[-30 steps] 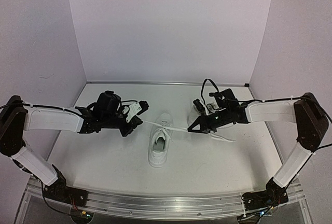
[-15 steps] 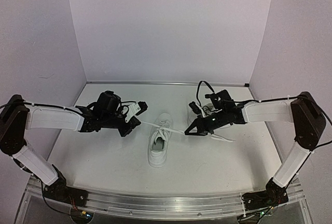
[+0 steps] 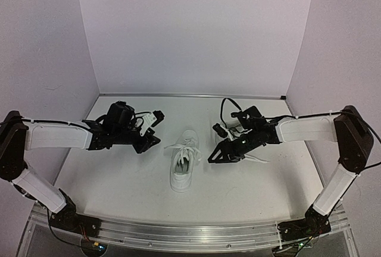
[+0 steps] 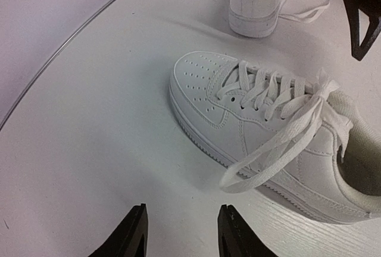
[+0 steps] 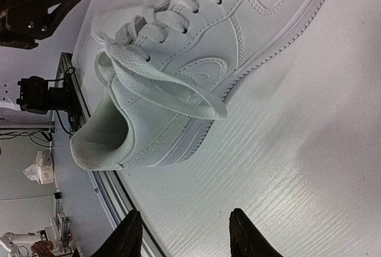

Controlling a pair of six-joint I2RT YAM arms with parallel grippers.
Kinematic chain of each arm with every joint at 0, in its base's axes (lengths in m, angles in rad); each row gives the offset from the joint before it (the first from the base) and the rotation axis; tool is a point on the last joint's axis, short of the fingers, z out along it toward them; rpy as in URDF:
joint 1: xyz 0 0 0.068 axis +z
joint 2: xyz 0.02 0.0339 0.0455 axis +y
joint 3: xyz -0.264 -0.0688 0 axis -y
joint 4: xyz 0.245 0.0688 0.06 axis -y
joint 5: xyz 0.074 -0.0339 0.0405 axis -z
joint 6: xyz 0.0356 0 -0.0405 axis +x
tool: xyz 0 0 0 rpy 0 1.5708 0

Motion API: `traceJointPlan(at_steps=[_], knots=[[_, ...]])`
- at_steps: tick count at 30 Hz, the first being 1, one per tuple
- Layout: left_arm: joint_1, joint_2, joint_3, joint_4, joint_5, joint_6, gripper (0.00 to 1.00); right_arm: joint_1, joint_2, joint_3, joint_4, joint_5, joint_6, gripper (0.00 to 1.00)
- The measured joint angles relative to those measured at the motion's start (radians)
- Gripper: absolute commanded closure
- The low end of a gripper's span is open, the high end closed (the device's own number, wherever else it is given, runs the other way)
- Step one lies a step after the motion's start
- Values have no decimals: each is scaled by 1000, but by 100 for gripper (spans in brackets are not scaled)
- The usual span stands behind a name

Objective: Tie the shoes

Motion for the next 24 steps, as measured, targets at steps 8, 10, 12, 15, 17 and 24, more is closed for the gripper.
traceJointPlan(at_steps=[8, 10, 12, 15, 17, 24], knots=[[-9, -144, -11, 8, 60, -109, 38, -51, -53, 28, -14, 20, -17, 49], [-32, -143, -11, 8, 69, -130, 36, -54, -37, 52, -13, 20, -22, 47], [-59, -137, -11, 5, 71, -146, 31, -54, -9, 72, -4, 17, -26, 43], [-80, -122, -11, 5, 78, -174, 26, -54, 27, 83, 10, 13, -24, 39], [-80, -97, -3, -6, 79, -195, 25, -54, 45, 83, 13, 9, -19, 36], [-79, -47, -23, -19, 97, -277, 19, -41, 63, 56, 78, -1, 24, 11]])
